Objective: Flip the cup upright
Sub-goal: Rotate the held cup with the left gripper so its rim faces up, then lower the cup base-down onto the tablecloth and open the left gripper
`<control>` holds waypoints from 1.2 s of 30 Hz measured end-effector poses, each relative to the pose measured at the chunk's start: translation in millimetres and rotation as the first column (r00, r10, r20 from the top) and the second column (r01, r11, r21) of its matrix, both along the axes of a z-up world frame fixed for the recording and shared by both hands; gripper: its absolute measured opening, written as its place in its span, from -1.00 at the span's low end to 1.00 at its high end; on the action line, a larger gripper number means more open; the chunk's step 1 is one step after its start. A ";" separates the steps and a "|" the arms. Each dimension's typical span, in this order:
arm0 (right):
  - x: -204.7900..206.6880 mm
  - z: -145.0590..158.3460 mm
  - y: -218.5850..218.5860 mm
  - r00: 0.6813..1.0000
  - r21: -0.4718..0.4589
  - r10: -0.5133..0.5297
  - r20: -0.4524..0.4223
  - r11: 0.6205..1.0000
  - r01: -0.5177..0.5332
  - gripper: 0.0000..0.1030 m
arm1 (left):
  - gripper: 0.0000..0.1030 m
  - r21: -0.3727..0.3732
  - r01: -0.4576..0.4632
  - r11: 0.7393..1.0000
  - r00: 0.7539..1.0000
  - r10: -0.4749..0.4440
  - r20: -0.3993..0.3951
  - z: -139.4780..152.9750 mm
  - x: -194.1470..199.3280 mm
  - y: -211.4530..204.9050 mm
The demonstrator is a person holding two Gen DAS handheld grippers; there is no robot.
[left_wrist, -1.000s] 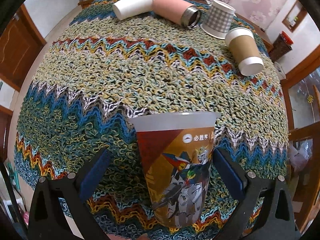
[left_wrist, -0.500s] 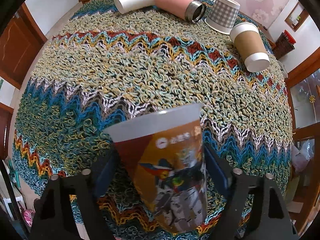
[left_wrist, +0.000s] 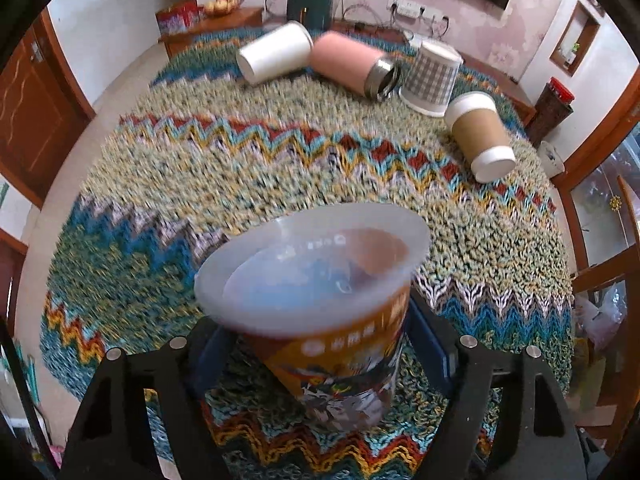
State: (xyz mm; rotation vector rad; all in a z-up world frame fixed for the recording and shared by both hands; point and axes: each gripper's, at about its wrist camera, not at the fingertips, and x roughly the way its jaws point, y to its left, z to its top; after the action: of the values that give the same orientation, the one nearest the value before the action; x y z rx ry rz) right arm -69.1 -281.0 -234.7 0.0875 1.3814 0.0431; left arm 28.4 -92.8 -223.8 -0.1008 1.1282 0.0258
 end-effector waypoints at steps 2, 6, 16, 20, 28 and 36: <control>1.0 1.3 1.7 1.000 0.000 0.005 0.004 1.000 -0.005 0.48 | 0.56 0.014 0.005 1.000 1.000 -0.005 0.031 7.7 -0.2 2.3; 4.0 3.6 6.6 1.000 0.001 0.011 0.010 1.000 -0.011 0.48 | 0.53 0.038 0.007 0.999 0.995 -0.011 0.102 21.7 0.0 12.1; 16.8 5.1 25.5 0.999 0.008 0.027 0.036 1.000 -0.027 0.48 | 0.53 0.101 -0.011 0.995 0.970 -0.013 0.241 32.0 15.5 40.9; 26.1 2.9 36.5 0.998 0.011 0.031 0.053 0.999 -0.031 0.48 | 0.53 0.078 -0.012 0.997 0.953 -0.013 0.302 27.5 19.3 53.8; 33.4 -4.8 47.1 0.997 0.018 0.041 0.060 0.999 -0.042 0.48 | 0.53 0.078 -0.004 0.997 0.955 -0.020 0.295 7.7 33.4 60.7; 39.8 -7.5 55.1 0.996 0.017 0.059 0.069 0.998 -0.060 0.48 | 0.53 0.089 -0.005 0.996 0.968 -0.018 0.252 -10.3 30.1 61.3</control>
State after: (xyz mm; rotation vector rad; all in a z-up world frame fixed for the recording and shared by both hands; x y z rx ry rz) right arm -29.3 -225.9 -242.2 0.0605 1.3149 0.1081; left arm 58.5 -31.5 -234.0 -0.0193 0.8708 0.0560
